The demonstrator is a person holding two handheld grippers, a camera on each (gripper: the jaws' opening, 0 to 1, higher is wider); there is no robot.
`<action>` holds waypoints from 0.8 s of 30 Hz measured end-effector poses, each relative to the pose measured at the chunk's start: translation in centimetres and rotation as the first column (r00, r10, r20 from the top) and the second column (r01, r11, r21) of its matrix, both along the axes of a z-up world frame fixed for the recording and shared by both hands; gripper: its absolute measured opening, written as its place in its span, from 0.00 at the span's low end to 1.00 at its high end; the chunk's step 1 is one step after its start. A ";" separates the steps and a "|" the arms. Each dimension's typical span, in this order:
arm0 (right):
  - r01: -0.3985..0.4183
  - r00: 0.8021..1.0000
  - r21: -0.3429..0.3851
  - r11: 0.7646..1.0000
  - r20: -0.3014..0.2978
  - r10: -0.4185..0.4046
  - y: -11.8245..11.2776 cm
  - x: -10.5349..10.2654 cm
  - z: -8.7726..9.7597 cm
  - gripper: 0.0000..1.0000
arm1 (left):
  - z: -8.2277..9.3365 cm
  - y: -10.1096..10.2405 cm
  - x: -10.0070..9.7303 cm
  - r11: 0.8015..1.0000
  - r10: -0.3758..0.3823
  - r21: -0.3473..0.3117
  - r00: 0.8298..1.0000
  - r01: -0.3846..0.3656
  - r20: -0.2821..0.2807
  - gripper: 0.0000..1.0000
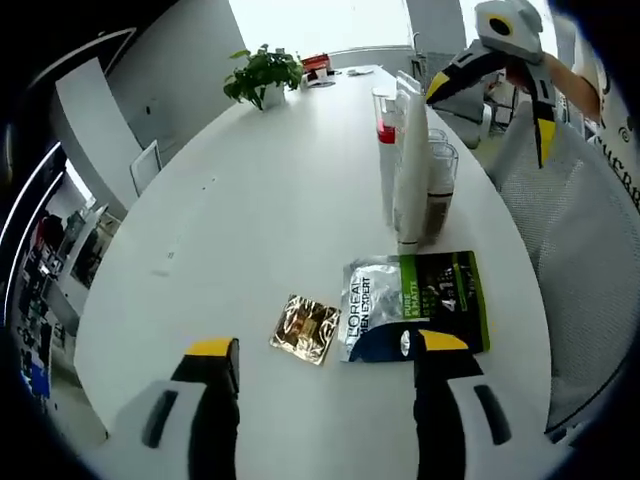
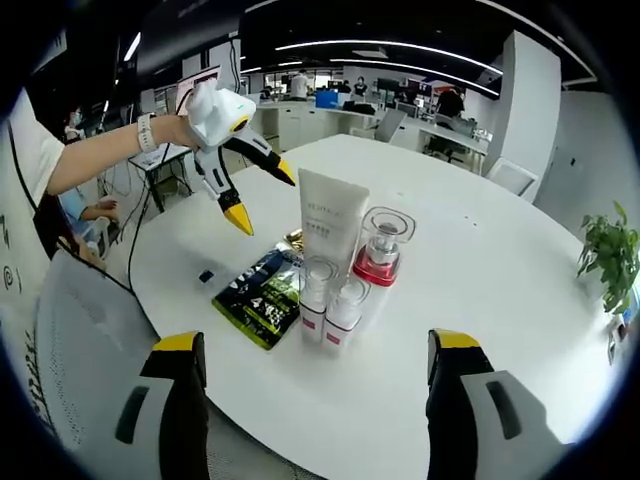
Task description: Arrange the skincare products in the storage area until every visible bottle or jar stands upright without overlapping.
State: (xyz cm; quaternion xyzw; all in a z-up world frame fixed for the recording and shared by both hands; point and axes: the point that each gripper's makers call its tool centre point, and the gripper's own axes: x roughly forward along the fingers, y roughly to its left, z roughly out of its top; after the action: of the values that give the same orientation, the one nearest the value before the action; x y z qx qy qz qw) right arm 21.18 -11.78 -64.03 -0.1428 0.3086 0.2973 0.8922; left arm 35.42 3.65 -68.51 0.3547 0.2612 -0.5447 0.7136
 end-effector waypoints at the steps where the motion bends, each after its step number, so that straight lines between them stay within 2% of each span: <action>1: 0.001 1.000 0.000 1.000 -0.002 -0.001 0.0 0.0 0.0 0.92 | -0.1 0.0 0.0 1.000 -0.015 0.011 1.000 0.015 0.003 0.67; 3: 0.006 1.000 -0.002 1.000 -0.003 -0.006 -0.1 0.0 -0.1 0.92 | -0.5 -0.3 0.2 0.999 -0.040 0.026 0.999 0.040 0.007 0.69; 7: 0.015 1.000 -0.001 1.000 -0.006 -0.015 -0.2 0.0 -0.2 0.92 | -1.1 -0.6 0.9 0.997 -0.058 0.054 0.998 0.057 0.016 0.65; 11: 0.030 0.999 -0.003 1.000 -0.012 -0.030 -0.5 -0.1 -0.4 0.91 | -1.5 -1.1 0.7 0.994 -0.086 0.062 0.996 0.085 0.006 0.64; 13: 0.040 0.999 -0.002 0.999 -0.012 -0.040 -0.6 -0.1 -0.4 0.91 | -2.0 -1.5 1.8 0.993 -0.098 0.072 0.995 0.098 0.003 0.62; 20: 0.044 0.999 -0.007 0.999 -0.017 -0.044 -0.6 -0.3 -0.6 0.91 | -3.2 -1.8 2.1 0.981 -0.157 0.118 0.988 0.156 -0.004 0.60; 24: 0.054 0.998 -0.007 0.999 -0.023 -0.054 -0.6 -0.4 -0.7 0.91 | -3.8 -1.9 3.3 0.978 -0.162 0.134 0.987 0.161 -0.004 0.60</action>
State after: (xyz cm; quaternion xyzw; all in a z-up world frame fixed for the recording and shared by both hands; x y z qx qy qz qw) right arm 20.74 -12.43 -64.69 -0.1336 0.3237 0.2739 0.8957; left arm 38.74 1.70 -72.26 0.4235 0.2649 -0.5810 0.6425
